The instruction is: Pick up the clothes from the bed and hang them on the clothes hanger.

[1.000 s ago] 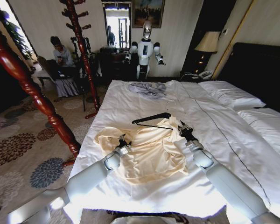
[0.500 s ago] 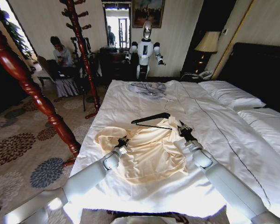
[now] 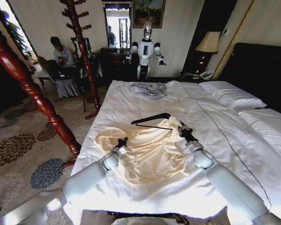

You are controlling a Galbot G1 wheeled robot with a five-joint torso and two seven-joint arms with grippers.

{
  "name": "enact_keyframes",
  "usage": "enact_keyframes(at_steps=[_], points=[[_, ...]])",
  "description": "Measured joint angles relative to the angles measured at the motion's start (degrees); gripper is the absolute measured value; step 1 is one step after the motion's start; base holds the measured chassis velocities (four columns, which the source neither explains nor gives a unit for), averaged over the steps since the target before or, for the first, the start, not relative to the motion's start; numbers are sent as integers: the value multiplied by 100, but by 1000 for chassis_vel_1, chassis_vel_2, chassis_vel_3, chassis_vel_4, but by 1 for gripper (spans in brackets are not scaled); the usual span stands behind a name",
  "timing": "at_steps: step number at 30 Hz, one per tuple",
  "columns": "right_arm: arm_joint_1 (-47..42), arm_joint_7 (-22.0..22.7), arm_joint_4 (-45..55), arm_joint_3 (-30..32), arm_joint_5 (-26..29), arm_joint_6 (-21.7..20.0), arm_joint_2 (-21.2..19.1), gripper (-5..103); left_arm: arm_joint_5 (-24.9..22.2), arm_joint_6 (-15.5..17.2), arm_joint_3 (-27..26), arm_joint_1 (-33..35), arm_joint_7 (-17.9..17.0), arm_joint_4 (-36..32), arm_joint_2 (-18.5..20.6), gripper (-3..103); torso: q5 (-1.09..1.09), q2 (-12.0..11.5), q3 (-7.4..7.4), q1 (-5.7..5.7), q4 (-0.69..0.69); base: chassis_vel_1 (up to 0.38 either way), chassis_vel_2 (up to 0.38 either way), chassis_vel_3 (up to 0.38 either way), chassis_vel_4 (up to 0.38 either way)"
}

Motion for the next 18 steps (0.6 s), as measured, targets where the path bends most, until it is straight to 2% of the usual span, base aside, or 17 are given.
enact_keyframes(at_steps=[2,6,8,11,13,17,18], points=[[4,0,0,-2,-4,-4,0,18,-30,37,32,2,20,-70,41,-2,0,0,0,0,0,0,0,0,0],[33,-5,-4,-5,-9,-21,2,18,-37,231,227,-11,70,-357,251,19,0,0,0,0,2,0,0,0,0],[38,-6,-11,-5,-13,-21,6,18,-23,238,243,-13,71,-364,256,19,0,0,0,0,1,0,0,0,0],[42,-8,-37,-7,-36,-20,28,18,89,245,275,-27,65,-287,188,35,0,0,0,0,-1,0,0,0,0],[36,-8,-36,-7,-38,-19,29,18,109,240,277,-33,63,-260,166,35,0,0,0,0,-1,0,0,0,0],[0,-10,-14,-4,-39,-19,21,18,146,177,326,-83,14,-166,66,57,1,0,0,0,0,0,0,0,0],[0,-10,-14,-4,-39,-19,21,18,146,177,326,-83,14,-166,66,57,1,0,0,0,0,0,0,0,0]])
